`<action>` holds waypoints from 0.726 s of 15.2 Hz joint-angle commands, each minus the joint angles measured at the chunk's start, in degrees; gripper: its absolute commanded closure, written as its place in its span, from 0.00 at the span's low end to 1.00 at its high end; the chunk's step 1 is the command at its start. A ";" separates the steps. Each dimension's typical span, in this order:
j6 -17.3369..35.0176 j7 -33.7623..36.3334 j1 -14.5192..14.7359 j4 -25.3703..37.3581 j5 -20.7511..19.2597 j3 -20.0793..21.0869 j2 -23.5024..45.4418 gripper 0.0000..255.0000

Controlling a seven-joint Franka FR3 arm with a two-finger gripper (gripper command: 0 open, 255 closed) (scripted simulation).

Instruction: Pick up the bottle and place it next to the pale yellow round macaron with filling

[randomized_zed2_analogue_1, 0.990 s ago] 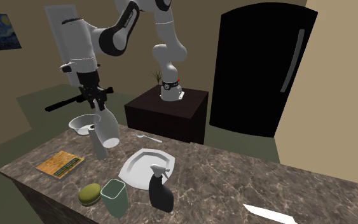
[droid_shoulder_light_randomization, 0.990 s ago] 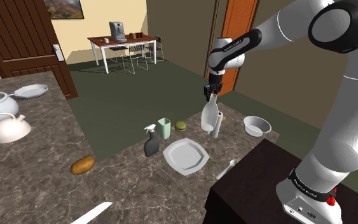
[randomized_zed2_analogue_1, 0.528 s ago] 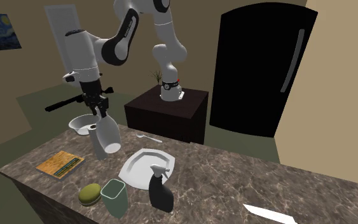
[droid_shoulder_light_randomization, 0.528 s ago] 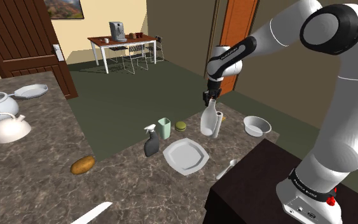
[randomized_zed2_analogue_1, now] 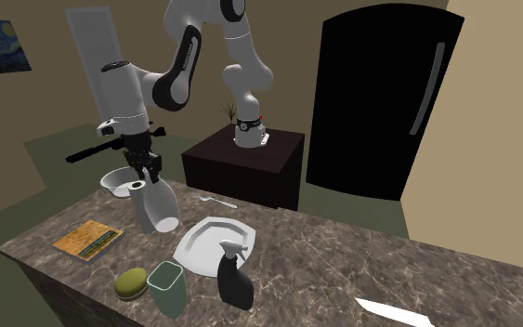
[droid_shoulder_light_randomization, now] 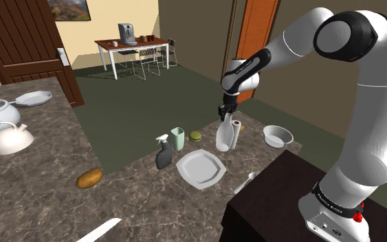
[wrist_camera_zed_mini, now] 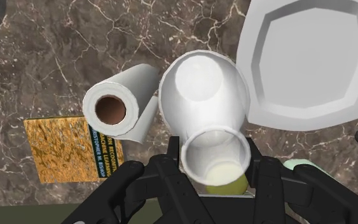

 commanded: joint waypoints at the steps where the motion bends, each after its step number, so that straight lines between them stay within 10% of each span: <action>1: 1.06 -0.12 -0.07 0.21 0.13 0.06 1.22 1.00; 11: 4.36 -0.42 -0.22 0.21 0.50 0.28 4.53 1.00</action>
